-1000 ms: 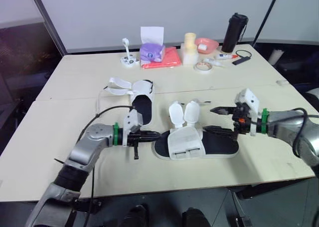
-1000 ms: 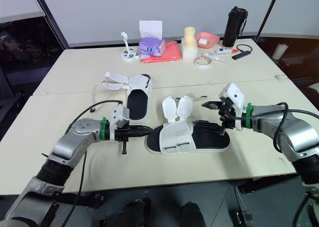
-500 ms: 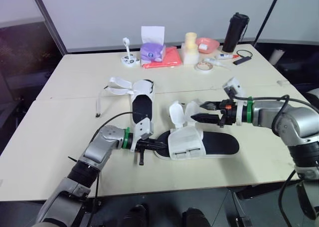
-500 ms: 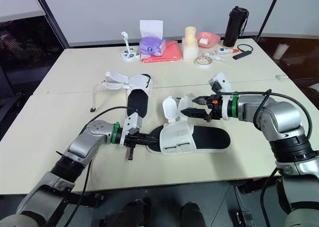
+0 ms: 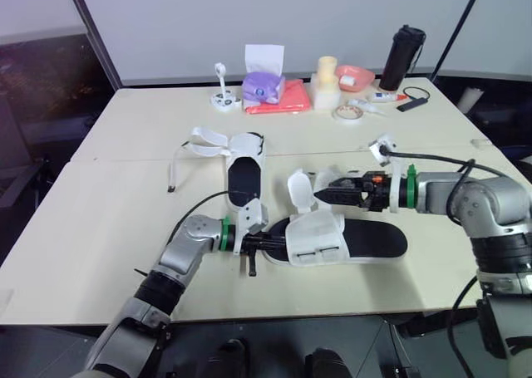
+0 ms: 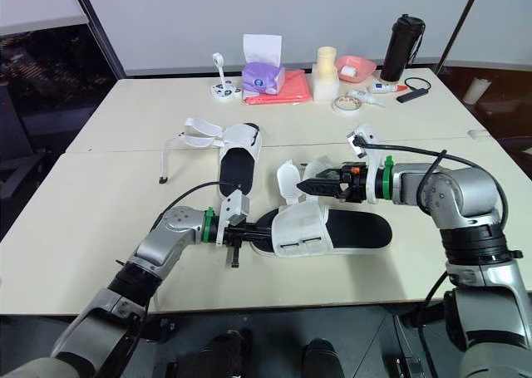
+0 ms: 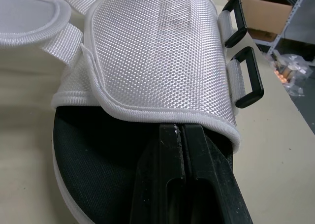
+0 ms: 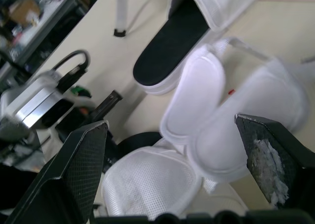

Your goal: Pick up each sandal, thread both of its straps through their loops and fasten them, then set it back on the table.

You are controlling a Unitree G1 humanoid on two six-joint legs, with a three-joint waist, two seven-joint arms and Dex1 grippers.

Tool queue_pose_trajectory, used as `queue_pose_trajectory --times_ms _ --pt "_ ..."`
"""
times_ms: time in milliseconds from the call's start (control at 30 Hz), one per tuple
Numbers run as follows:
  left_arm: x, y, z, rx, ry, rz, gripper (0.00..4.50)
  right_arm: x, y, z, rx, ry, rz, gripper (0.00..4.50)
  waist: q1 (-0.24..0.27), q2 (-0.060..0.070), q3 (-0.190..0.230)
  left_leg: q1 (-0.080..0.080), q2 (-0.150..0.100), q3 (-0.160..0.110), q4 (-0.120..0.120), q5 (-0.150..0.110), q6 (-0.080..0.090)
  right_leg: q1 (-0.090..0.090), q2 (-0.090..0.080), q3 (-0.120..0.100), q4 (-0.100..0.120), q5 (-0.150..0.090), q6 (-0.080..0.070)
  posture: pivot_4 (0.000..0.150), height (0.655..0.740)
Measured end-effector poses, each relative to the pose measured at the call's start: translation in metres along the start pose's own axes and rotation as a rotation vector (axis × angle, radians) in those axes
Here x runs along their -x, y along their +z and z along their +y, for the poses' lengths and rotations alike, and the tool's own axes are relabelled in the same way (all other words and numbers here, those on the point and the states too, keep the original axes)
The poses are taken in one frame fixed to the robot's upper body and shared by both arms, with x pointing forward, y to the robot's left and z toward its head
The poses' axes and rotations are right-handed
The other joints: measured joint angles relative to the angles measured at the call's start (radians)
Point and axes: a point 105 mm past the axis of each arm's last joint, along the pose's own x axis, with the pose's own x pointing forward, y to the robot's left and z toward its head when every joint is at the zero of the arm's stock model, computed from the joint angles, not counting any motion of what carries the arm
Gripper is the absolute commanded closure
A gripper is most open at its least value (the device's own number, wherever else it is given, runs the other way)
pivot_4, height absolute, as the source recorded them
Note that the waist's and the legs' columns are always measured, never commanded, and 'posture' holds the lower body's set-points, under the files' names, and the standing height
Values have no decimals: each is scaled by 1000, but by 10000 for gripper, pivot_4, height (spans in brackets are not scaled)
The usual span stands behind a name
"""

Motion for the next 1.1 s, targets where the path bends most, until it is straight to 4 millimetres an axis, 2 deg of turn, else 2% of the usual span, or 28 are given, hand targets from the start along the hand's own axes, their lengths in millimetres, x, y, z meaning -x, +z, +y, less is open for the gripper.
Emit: queue_pose_trajectory --times_ms 167,267,567,867,967,1100 --pt "0 0 0 -5 2 -2 45000 5 14 -16 -82 -43 -71 572 0 0 0 0 0 -1 0 0 0 0 0 0 0 0 0 1500 7400" --pt "0 -1 0 -4 5 -2 45000 11 22 -18 -92 -47 -104 572 0 0 0 0 0 -1 0 0 0 0 0 0 0 0 0 1500 7400" --pt "0 0 1 -4 8 -1 45000 17 21 -21 -148 -57 -115 572 -1 0 0 0 0 0 0 0 0 0 0 0 0 0 0 1500 7400" --pt "0 0 1 -9 8 0 45000 -20 -3 -31 -276 -20 -98 572 -2 0 0 0 -1 0 0 0 0 0 0 0 0 0 0 1500 7400" --pt "0 0 1 -10 8 1 45000 -31 5 -33 -310 -1 -125 572 -3 0 0 0 -1 0 0 0 0 0 0 0 0 0 0 1500 7400" --pt "0 0 1 -7 10 1 45000 -40 28 -32 -312 23 -193 572 -3 0 0 0 -1 0 0 0 0 0 0 0 0 0 0 1500 7400"
